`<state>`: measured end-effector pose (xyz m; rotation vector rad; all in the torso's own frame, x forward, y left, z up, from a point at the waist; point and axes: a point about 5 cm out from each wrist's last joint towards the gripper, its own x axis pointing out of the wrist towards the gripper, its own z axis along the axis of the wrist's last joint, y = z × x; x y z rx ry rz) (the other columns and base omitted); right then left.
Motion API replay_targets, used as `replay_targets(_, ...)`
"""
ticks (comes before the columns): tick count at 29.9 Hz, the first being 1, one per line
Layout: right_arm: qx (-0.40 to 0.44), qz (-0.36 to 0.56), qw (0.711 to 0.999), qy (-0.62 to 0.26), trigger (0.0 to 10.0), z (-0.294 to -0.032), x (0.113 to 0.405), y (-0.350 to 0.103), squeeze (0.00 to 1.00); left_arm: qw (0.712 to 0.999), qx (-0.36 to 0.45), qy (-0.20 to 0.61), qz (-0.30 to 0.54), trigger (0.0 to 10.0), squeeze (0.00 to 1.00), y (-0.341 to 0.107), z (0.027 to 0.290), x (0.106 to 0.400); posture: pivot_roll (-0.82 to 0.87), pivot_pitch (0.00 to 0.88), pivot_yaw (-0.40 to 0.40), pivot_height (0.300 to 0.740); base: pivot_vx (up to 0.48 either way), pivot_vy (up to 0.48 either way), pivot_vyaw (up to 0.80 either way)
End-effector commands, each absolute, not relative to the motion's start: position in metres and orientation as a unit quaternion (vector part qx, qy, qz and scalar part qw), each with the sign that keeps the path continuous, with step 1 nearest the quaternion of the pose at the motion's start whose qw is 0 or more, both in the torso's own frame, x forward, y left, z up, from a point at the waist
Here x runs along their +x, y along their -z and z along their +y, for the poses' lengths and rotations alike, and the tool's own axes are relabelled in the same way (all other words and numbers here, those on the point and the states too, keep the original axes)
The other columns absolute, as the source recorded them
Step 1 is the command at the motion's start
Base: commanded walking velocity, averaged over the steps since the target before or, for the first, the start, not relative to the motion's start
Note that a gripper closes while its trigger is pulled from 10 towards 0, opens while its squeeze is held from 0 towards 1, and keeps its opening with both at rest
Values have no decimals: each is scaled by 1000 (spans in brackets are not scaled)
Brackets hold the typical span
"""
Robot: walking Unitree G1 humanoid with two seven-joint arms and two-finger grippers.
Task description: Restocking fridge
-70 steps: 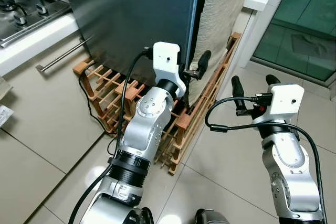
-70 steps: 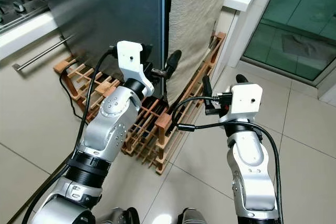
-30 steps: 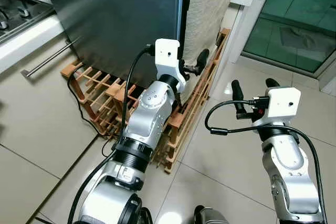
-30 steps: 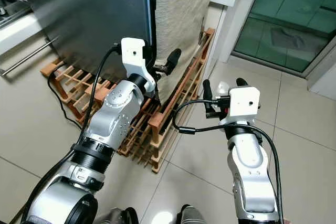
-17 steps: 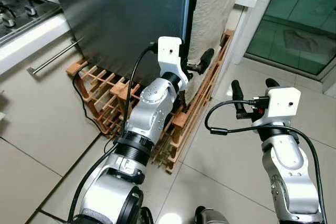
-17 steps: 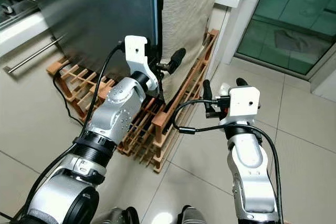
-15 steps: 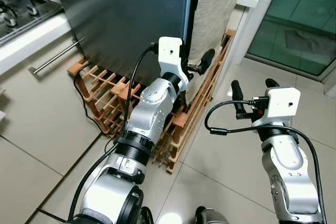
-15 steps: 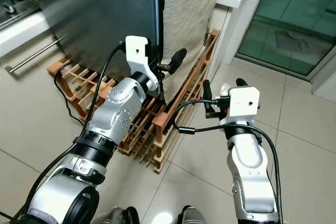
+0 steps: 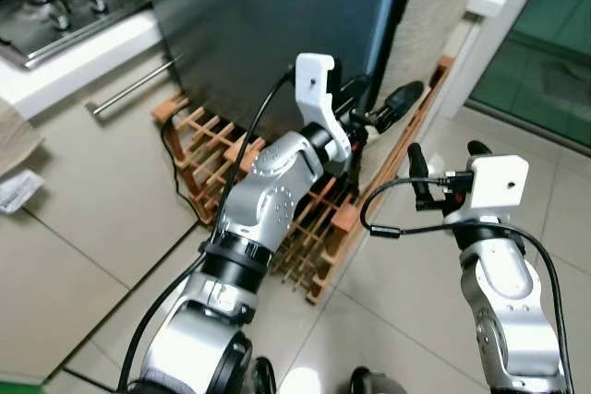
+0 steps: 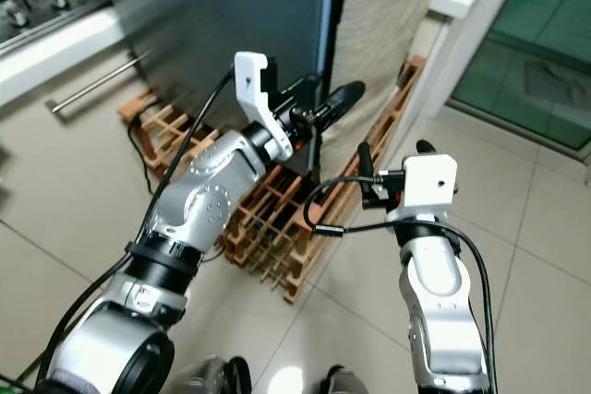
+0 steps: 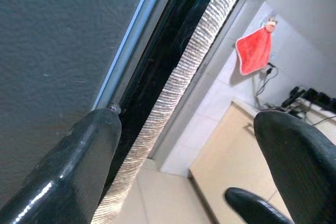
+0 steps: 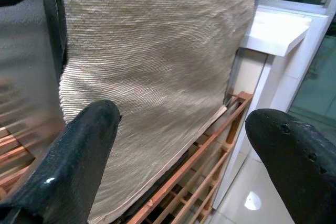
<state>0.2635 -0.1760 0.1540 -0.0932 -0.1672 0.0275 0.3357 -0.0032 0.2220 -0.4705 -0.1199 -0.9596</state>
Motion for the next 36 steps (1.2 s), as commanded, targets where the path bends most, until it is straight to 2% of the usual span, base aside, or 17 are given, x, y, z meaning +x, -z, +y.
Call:
replay_targets(1, -47, -85, 995, -7, 10000, -179, 264, -154, 196, 767, -288, 569, -72, 10000, 0, -243, -66, 293, -205, 125, 38, 732, 0, 0, 0)
replay_targets(4, -47, -87, 995, -6, 10000, -179, 266, -154, 196, 775, -281, 561, -73, 10000, 0, -243, -63, 295, -204, 123, 39, 732, 0, 0, 0)
replay_targets(7, -47, -94, 994, -5, 10000, -178, 267, -157, 196, 818, -260, 507, -74, 10000, 0, -237, -46, 307, -197, 120, 43, 732, 0, 0, 0)
replay_targets(8, -47, -94, 994, -5, 10000, -178, 267, -157, 196, 818, -260, 507, -74, 10000, 0, -237, -46, 307, -197, 120, 43, 732, 0, 0, 0)
replay_targets(10, -47, -102, 994, -3, 10000, -177, 267, -161, 196, 847, -252, 462, -78, 10000, 0, -233, -25, 315, -195, 121, 43, 732, 0, 0, 0)
replay_targets(11, -47, -102, 994, -3, 10000, -177, 267, -161, 196, 847, -252, 462, -78, 10000, 0, -233, -25, 315, -195, 121, 43, 732, 0, 0, 0)
replay_targets(12, -52, -112, 992, 1, 10000, -177, 268, -165, 196, 888, -227, 389, -95, 10000, 0, -231, 7, 323, -177, 119, 41, 732, 0, 0, 0)
replay_targets(14, -54, -118, 992, 5, 10000, -178, 270, -167, 196, 922, -198, 313, -109, 10000, 0, -227, 36, 327, -173, 120, 39, 732, 0, 0, 0)
replay_targets(16, -55, -121, 991, 6, 10000, -179, 272, -169, 196, 944, -176, 254, -116, 10000, 0, -223, 58, 330, -154, 119, 28, 732, 0, 0, 0)
replay_targets(17, -55, -121, 991, 6, 10000, -179, 272, -169, 196, 944, -176, 254, -116, 10000, 0, -223, 58, 330, -154, 119, 28, 732, 0, 0, 0)
replay_targets(19, -55, -124, 991, 2, 10000, -179, 277, -170, 200, 971, -153, 149, -111, 10000, 0, -213, 90, 337, -135, 115, 13, 732, 0, 0, 0)
replay_targets(20, -55, -124, 991, 2, 10000, -179, 277, -170, 200, 971, -153, 149, -111, 10000, 0, -213, 90, 337, -135, 115, 13, 732, 0, 0, 0)
replay_targets(22, -54, -128, 990, -5, 10000, -178, 280, -173, 196, 983, -136, 62, -103, 10000, 0, -203, 118, 340, -125, 113, 2, 732, 0, 0, 0)
replay_targets(25, -55, -133, 990, -9, 10000, -177, 284, -176, 200, 990, -102, 21, -94, 10000, 0, -196, 132, 339, -117, 115, -4, 732, 0, 0, 0)
replay_targets(36, -51, -136, 989, -14, 10000, -171, 300, -178, 192, 993, -82, 9, -85, 10000, 0, -189, 133, 336, -73, 108, -21, 732, 0, 0, 0)
